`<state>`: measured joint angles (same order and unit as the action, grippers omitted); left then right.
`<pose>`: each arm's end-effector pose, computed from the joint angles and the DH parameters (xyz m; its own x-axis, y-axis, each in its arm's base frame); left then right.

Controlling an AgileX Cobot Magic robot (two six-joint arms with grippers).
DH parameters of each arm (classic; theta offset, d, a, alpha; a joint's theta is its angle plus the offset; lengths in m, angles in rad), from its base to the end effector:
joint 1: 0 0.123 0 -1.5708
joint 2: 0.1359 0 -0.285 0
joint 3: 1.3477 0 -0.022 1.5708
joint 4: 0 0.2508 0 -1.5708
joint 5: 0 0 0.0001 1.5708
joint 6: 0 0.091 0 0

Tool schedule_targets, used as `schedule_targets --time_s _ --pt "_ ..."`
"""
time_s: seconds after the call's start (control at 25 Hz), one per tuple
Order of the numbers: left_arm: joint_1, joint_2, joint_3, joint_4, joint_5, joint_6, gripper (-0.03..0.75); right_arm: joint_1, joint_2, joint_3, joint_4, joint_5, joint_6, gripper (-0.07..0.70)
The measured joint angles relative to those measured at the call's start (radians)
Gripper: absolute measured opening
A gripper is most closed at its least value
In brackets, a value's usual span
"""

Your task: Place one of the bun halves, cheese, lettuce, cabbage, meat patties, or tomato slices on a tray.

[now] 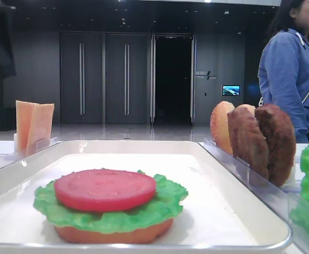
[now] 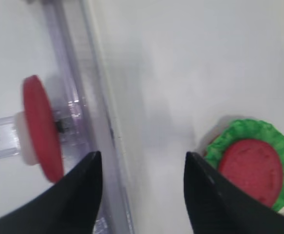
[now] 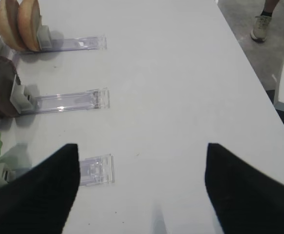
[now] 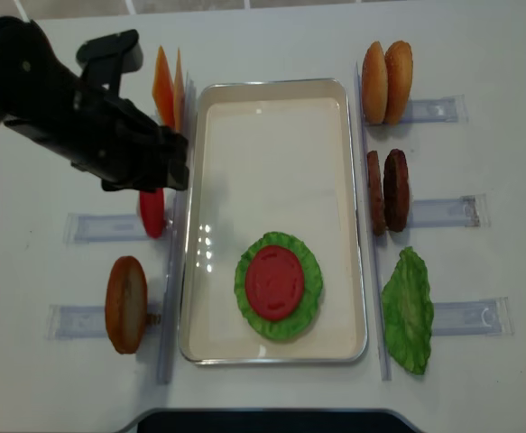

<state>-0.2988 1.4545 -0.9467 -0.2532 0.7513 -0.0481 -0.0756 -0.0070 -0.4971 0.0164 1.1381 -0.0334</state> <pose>0.2626 -0.0972 0.2435 -0.9334 0.0475 -0.3557 0.1425 0.9587 -0.2461 -0.0089 0.0020 0.2703 -0.5199 0.0128 -0.8541 0.0491 0.9987 -0.0149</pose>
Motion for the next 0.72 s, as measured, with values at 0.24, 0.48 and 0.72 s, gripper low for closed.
schedule_targets --time_s 0.24,0.48,0.72 --pt "0.128 -0.034 0.000 0.112 0.065 -0.017 0.412 0.000 0.000 0.000 0.000 0.000 0.000 0.536" --pt "0.226 -0.066 0.000 0.216 0.121 -0.019 0.412 0.000 0.000 0.000 0.000 0.000 0.000 0.536" --pt "0.269 -0.098 0.000 0.290 0.153 -0.040 0.412 0.000 0.000 0.000 0.000 0.000 0.000 0.536"
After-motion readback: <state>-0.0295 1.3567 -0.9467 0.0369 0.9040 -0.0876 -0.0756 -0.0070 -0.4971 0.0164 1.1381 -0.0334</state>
